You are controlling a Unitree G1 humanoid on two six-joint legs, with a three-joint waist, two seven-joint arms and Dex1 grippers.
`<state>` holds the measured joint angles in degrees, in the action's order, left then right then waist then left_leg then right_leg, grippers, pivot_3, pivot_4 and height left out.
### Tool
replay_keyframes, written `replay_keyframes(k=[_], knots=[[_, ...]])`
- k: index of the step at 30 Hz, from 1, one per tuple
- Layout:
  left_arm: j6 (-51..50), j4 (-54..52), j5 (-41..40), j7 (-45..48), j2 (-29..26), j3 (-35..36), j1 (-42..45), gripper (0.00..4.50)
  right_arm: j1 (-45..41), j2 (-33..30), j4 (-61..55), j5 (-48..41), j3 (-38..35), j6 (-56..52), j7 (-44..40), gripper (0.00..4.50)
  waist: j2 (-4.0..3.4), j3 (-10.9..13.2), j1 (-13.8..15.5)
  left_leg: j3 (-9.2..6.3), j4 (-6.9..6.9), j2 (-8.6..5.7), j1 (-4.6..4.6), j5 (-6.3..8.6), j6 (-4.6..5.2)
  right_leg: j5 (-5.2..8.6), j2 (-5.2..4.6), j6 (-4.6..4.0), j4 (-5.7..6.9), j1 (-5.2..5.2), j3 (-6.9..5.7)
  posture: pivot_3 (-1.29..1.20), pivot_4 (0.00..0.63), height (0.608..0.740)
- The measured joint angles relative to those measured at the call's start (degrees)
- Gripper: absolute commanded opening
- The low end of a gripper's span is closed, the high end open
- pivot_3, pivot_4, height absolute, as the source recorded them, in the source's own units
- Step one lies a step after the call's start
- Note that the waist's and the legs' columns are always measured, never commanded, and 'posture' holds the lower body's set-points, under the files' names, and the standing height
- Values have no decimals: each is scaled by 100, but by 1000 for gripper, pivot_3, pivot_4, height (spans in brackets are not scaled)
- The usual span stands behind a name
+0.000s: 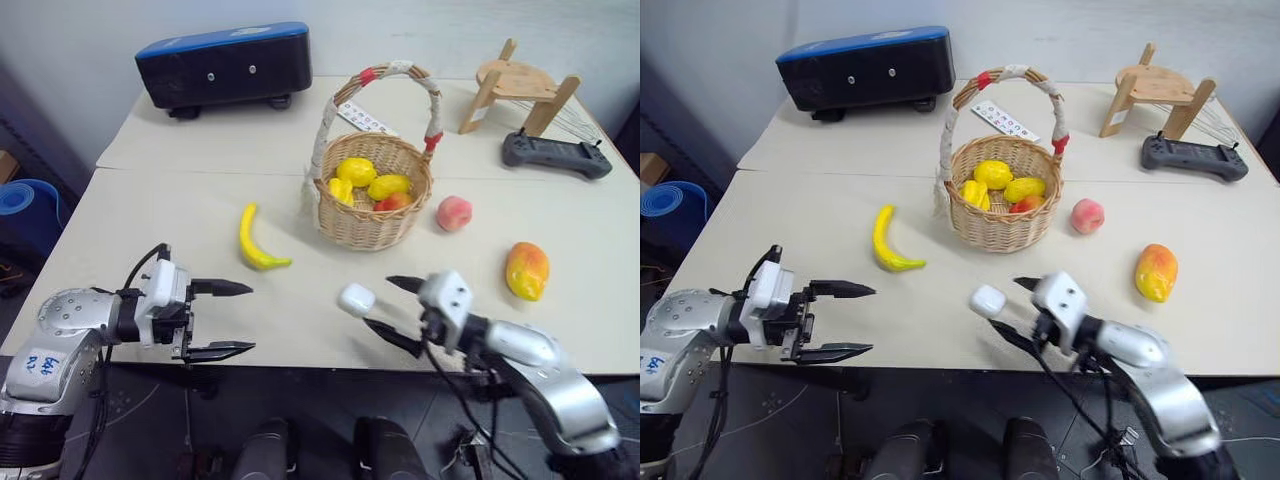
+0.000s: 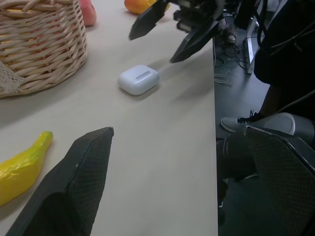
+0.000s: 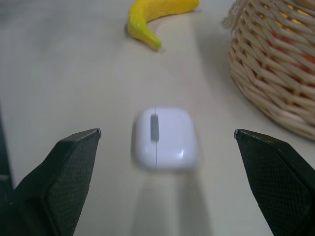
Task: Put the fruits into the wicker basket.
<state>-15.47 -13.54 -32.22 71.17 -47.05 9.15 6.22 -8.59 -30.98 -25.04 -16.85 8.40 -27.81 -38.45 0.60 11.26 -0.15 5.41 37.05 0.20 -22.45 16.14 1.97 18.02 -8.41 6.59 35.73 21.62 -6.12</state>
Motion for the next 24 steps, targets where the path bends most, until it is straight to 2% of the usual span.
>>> replay_keyframes(k=[4,8,11,15,16,20,24], knots=[[-4,-17,4,-51,25,-22,-19,4500,-391,155,359,251,556,-292,46,4490,0,0,5,3,16,-8,-13,8,18,0,-1,0,-6,-2,-6,0,150,740],[-6,-151,4,-102,31,-28,-13,4500,-643,270,889,545,742,-205,102,4490,1,-1,-6,14,18,-15,-11,6,25,0,-3,1,-9,-4,-14,0,150,740],[-5,-151,4,-105,51,-36,-7,4500,-694,305,1003,551,746,-115,11,3901,1,-1,-6,13,18,-9,-10,7,23,0,-3,1,-7,-4,-13,0,150,740],[-5,-155,4,-93,78,-125,32,4500,-693,351,1106,549,694,10,-55,2512,1,-1,-8,13,16,-8,-10,7,22,0,-2,1,-7,-4,-15,0,150,740],[-5,-153,5,-84,84,-139,49,4500,-662,348,1110,541,667,65,-92,2324,1,-1,-3,13,16,-8,-10,7,22,0,-1,1,-8,-4,-15,0,150,740],[21,-131,13,-33,150,-274,203,4500,-165,219,934,309,253,403,-306,2345,1,0,22,10,15,-15,-14,8,24,-1,-1,2,-10,-4,-15,0,150,740],[-16,-129,-3,-70,357,-389,372,4500,600,179,192,-637,-1001,649,-491,2345,1,0,27,8,15,-14,-19,8,25,-2,3,4,-13,-4,-15,0,150,740]])
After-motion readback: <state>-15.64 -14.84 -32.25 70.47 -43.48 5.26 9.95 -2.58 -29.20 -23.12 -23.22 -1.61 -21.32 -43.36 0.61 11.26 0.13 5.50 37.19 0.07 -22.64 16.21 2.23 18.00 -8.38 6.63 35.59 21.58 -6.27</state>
